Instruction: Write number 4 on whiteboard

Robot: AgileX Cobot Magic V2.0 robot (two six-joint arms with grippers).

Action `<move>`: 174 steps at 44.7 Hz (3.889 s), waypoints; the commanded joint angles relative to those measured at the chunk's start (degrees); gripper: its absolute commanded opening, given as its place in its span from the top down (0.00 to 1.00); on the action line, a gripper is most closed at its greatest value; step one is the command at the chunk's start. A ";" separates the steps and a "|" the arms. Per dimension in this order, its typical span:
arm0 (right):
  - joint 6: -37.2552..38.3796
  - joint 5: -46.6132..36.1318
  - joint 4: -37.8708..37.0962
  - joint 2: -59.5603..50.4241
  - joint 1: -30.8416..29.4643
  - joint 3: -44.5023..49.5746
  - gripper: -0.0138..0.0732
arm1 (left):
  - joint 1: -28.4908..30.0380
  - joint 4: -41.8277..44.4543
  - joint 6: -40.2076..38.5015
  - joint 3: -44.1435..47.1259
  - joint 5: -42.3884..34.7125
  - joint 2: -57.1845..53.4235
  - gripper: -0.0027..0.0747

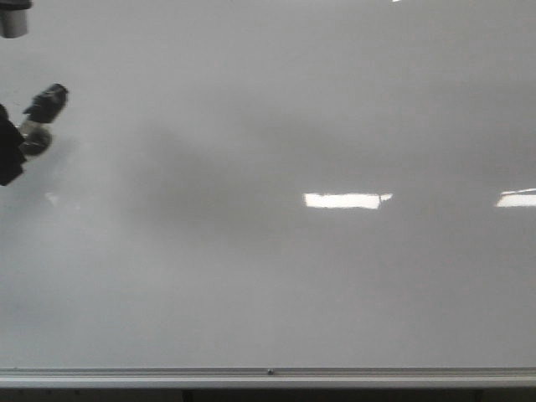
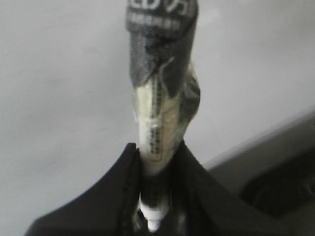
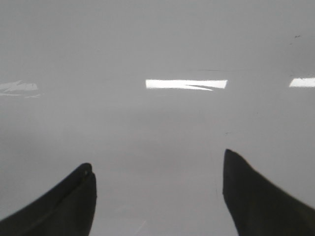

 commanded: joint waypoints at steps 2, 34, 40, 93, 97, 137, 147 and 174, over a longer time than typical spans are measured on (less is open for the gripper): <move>-0.08 -3.94 0.25 0.92 -0.29 -2.03 0.20 | -5.52 -16.17 20.14 -6.16 14.63 -2.33 0.99; -11.13 11.67 10.14 8.82 4.33 -8.09 0.20 | -21.43 -26.02 30.56 -11.62 33.73 -2.42 0.99; -26.86 17.82 25.44 17.51 10.52 -13.05 0.20 | -21.43 -26.02 30.58 -11.62 33.73 -2.42 0.99; -63.18 36.27 53.25 62.36 30.73 -33.31 0.43 | -21.43 -28.42 33.50 -11.75 33.52 -2.42 0.99; -63.18 36.73 53.19 62.36 30.68 -33.31 0.69 | -21.43 -29.10 34.45 -11.78 33.41 -2.42 0.99; -46.84 30.78 35.60 53.46 26.36 -26.44 0.91 | -21.43 -29.71 30.81 -11.78 26.36 -2.42 0.14; -46.43 28.88 35.50 45.46 15.03 -21.25 0.91 | -21.43 -29.71 30.81 -11.78 28.05 -2.42 0.62; -36.18 12.53 35.54 47.70 2.68 -32.80 0.91 | -21.43 -29.83 30.92 -11.78 27.29 -2.42 0.99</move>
